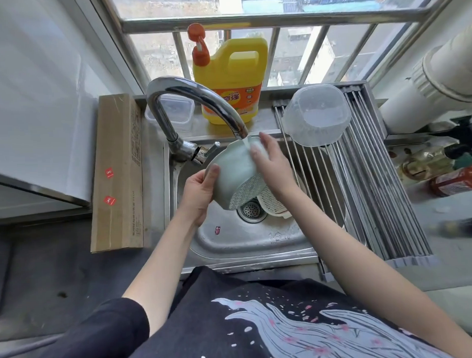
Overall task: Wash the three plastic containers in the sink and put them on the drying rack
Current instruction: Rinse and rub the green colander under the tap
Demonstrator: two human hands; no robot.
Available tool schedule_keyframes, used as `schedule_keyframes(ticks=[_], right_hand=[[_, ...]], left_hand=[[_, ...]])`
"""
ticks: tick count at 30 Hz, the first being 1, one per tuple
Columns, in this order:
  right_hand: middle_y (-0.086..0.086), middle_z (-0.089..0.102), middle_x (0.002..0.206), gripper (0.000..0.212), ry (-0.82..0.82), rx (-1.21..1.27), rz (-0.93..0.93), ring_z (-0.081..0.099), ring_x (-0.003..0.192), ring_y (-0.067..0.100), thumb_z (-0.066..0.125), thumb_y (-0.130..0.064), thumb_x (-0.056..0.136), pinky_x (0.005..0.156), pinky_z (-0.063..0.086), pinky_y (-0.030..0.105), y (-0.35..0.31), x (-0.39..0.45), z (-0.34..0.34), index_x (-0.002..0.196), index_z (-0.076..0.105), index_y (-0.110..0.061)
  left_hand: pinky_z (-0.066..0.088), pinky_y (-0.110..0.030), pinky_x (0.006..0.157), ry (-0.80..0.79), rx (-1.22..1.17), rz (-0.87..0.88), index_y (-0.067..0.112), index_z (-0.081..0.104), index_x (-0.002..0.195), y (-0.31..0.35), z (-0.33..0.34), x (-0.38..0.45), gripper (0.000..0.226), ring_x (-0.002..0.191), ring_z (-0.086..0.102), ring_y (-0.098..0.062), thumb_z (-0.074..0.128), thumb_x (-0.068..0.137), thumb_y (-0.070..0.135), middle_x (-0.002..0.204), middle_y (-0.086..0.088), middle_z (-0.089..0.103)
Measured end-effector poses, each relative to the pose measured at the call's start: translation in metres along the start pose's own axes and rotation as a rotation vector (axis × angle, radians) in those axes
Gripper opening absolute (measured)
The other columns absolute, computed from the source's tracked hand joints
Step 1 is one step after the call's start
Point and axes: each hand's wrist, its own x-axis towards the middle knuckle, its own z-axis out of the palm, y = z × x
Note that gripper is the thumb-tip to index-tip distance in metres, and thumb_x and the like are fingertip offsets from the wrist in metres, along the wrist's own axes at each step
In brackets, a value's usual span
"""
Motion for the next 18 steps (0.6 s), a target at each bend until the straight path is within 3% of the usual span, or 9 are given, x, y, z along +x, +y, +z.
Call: schedule_keyframes(ticks=[2,5,8,11,13,15,17,18], right_hand=[[0.002,0.039,0.149,0.072,-0.017,-0.231,0.038,0.036,0.136,0.02,0.044,-0.059,0.087,0.112,0.028,0.046,-0.003,-0.004,0.005,0.148,0.03,-0.022],[0.004,0.041,0.148,0.094,-0.022,-0.314,0.045,0.037,0.136,0.023,0.039,-0.075,0.074,0.112,0.026,0.05,-0.006,-0.007,0.008,0.148,0.029,-0.018],[0.002,0.046,0.145,0.074,-0.029,-0.153,0.052,0.042,0.132,0.019,0.046,-0.06,0.084,0.109,0.033,0.036,-0.006,-0.006,0.005,0.145,0.039,-0.017],[-0.004,0.052,0.14,0.052,-0.03,0.04,0.121,0.047,0.128,0.013,0.049,-0.046,0.092,0.11,0.035,0.034,-0.001,-0.004,0.002,0.138,0.05,-0.021],[-0.005,0.062,0.127,0.039,-0.034,0.171,0.13,0.056,0.118,0.01,0.045,-0.037,0.097,0.103,0.045,0.038,0.007,-0.003,-0.005,0.13,0.059,-0.021],[-0.004,0.065,0.12,0.034,-0.078,0.21,0.095,0.06,0.108,0.004,0.041,-0.025,0.101,0.089,0.051,0.025,0.007,-0.007,-0.01,0.129,0.059,-0.017],[-0.005,0.063,0.122,0.035,-0.109,0.288,0.085,0.059,0.106,-0.001,0.039,-0.022,0.102,0.084,0.049,0.015,0.003,-0.012,-0.009,0.133,0.056,-0.016],[-0.005,0.06,0.128,0.037,-0.113,0.317,0.092,0.057,0.113,-0.001,0.039,-0.026,0.102,0.091,0.048,0.017,0.0,-0.014,-0.007,0.134,0.054,-0.017]], left_hand=[[0.049,-0.029,0.068,0.072,-0.064,0.054,0.018,0.076,0.072,-0.004,0.001,0.005,0.066,0.074,0.062,-0.012,0.08,0.035,0.073,0.075,0.005,0.072],[0.05,-0.026,0.065,0.132,-0.09,0.074,0.019,0.076,0.067,-0.005,0.001,0.008,0.057,0.07,0.063,-0.011,0.078,0.046,0.071,0.072,0.004,0.072],[0.043,-0.035,0.073,0.165,-0.066,-0.001,0.014,0.072,0.069,-0.005,0.002,0.008,0.045,0.082,0.058,-0.023,0.069,0.067,0.059,0.076,-0.004,0.069],[0.045,-0.031,0.066,0.158,-0.004,-0.057,0.015,0.072,0.073,-0.001,0.002,0.006,0.063,0.081,0.06,-0.021,0.072,0.05,0.073,0.082,-0.007,0.069],[0.055,-0.035,0.077,0.095,-0.208,-0.102,0.018,0.075,0.096,-0.001,-0.006,0.011,0.082,0.095,0.067,-0.021,0.075,0.039,0.077,0.104,-0.009,0.072],[0.05,-0.048,0.093,-0.023,-0.416,-0.213,0.017,0.058,0.129,-0.001,-0.015,0.014,0.106,0.12,0.056,-0.03,0.076,0.041,0.074,0.131,-0.014,0.058],[0.046,-0.053,0.096,-0.058,-0.531,-0.415,0.021,0.052,0.134,0.0,-0.012,0.01,0.114,0.125,0.05,-0.035,0.075,0.036,0.075,0.134,-0.012,0.055],[0.044,-0.056,0.098,-0.036,-0.589,-0.525,0.022,0.054,0.132,-0.001,-0.009,0.007,0.109,0.124,0.048,-0.036,0.071,0.04,0.077,0.134,-0.012,0.055]])
